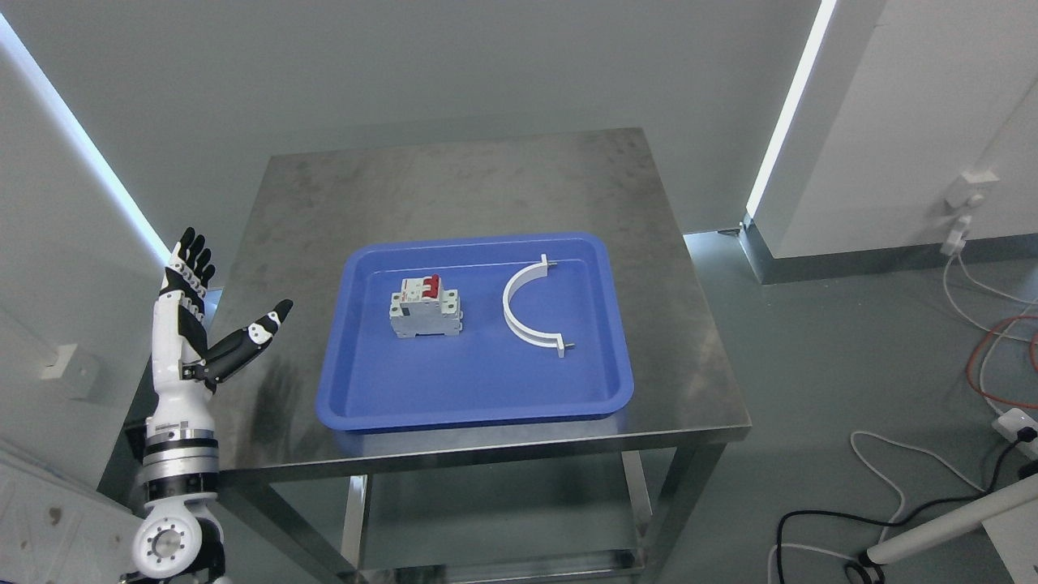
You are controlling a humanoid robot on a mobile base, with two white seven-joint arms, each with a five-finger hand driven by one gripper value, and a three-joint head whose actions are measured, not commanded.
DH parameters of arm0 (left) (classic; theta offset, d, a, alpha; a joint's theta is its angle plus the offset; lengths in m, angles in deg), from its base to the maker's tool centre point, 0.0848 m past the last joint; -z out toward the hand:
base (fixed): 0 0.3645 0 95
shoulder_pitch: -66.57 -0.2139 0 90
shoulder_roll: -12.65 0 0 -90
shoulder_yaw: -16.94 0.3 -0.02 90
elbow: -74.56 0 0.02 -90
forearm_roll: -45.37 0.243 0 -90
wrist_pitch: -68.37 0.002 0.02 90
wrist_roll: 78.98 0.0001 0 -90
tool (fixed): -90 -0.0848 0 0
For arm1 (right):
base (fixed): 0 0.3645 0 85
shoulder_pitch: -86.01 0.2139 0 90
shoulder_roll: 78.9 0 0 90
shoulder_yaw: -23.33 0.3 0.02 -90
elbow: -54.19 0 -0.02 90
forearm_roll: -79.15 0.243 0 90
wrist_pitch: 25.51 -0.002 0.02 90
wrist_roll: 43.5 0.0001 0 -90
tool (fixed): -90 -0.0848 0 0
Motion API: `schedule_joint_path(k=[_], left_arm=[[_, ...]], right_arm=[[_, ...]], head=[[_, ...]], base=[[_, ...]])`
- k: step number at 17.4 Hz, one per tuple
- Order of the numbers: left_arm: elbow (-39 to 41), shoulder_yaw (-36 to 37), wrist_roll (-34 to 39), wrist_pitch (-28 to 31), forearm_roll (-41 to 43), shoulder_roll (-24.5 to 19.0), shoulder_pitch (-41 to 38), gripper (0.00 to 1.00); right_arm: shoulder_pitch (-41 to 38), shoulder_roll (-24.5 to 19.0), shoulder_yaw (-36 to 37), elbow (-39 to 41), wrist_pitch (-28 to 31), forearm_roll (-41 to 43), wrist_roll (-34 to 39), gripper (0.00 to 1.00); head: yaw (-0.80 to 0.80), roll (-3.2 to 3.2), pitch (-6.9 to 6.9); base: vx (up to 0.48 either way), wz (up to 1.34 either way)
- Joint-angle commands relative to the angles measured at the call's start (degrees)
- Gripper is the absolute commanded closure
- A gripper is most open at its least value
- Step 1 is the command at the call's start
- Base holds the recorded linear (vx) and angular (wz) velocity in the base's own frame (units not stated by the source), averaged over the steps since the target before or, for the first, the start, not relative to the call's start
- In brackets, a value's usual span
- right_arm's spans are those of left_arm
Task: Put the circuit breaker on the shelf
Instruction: 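Reach the left hand toward the grey circuit breaker in the blue tray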
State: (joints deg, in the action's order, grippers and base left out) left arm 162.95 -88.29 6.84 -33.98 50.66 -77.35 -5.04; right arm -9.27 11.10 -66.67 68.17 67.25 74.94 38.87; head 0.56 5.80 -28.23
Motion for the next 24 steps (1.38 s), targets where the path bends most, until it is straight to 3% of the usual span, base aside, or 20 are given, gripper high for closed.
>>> schedule_joint_path(k=[1, 7, 9, 12, 14, 20, 24], left_arm=[[-0.1, 0.1, -0.2, 0.0, 0.1, -1.0, 0.1, 0.00], [-0.7, -0.7, -5.0, 0.0, 0.1, -1.9, 0.9, 0.00], [-1.4, 0.4, -9.9, 0.4, 0.3, -6.5, 3.3, 0.00], [-1.6, 2.8, -23.9, 1.7, 0.3, -15.6, 5.7, 0.03], [-1.5, 7.8, -28.8, 6.5, 1.0, -18.0, 8.5, 0.04], [-1.6, 20.3, -31.2, 16.7, 11.6, -16.6, 12.2, 0.07], [-2.2, 20.6, -32.6, 19.6, 14.0, -15.4, 12.4, 0.14]], right_arm=[[0.0, 1.0, -1.1, 0.0, 1.8, 0.0, -0.2, 0.00], [0.0, 1.0, -1.1, 0.0, 1.8, 0.0, -0.2, 0.00], [0.0, 1.0, -1.1, 0.0, 1.8, 0.0, -0.1, 0.00], [0.0, 1.0, -1.1, 0.0, 1.8, 0.0, -0.2, 0.00], [0.0, 1.0, -1.1, 0.0, 1.8, 0.0, -0.2, 0.00], [0.0, 1.0, -1.1, 0.0, 1.7, 0.0, -0.2, 0.00], [0.0, 1.0, -1.1, 0.0, 1.8, 0.0, -0.1, 0.00]], head=[[0.00, 0.00, 0.00], [0.00, 0.00, 0.00], [0.00, 0.00, 0.00], [0.00, 0.00, 0.00], [0.00, 0.00, 0.00], [0.00, 0.00, 0.00], [0.00, 0.00, 0.00]], base=[[0.041, -0.05], [0.004, -0.01], [0.000, 0.00], [0.000, 0.00], [0.000, 0.00], [0.000, 0.00], [0.000, 0.00]])
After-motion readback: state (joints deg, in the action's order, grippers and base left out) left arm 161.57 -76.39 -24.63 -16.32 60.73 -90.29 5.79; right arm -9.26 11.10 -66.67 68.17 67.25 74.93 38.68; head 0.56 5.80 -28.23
